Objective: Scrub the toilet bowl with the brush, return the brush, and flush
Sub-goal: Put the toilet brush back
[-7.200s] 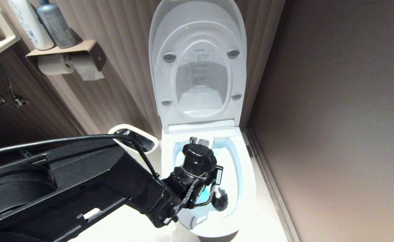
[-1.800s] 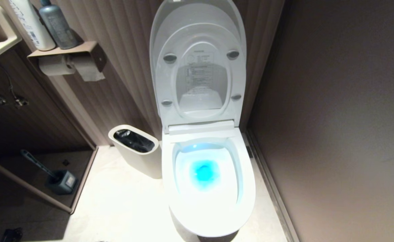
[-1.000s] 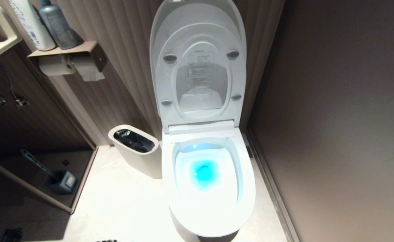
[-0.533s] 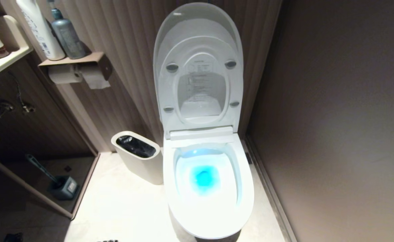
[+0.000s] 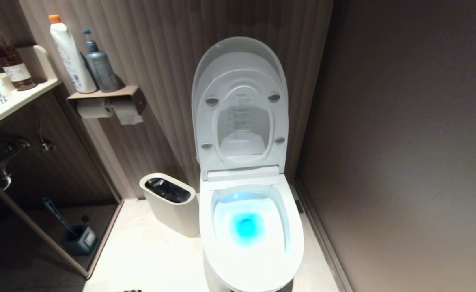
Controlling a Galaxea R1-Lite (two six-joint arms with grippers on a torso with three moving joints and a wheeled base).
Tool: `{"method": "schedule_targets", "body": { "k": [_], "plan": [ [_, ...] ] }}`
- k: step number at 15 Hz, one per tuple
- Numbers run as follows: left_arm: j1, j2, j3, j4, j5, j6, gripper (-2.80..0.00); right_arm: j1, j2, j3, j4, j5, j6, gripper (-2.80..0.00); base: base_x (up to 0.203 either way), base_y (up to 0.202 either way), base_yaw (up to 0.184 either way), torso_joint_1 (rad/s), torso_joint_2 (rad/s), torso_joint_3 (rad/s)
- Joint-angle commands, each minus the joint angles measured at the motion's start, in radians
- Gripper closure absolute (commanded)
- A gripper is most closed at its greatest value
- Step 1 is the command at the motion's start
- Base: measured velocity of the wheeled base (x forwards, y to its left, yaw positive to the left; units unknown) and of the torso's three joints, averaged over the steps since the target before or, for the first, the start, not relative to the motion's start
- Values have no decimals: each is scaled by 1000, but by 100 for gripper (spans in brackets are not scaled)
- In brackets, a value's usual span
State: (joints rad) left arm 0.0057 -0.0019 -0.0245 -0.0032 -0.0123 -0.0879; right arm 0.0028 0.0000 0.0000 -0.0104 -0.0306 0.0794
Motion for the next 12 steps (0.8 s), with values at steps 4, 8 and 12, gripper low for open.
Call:
{"method": "schedule_targets", "body": {
  "k": [4,8,12],
  "plan": [
    [0,2,0,2,8,-1,0,0,0,0,0,0,0,0,0,0,0,4,0,204],
    [0,2,19,-3,-22,273,0,0,0,0,0,0,0,0,0,0,0,2,0,82],
    [0,2,24,3,-31,163,0,0,0,0,0,0,0,0,0,0,0,2,-1,7]
  ]
}}
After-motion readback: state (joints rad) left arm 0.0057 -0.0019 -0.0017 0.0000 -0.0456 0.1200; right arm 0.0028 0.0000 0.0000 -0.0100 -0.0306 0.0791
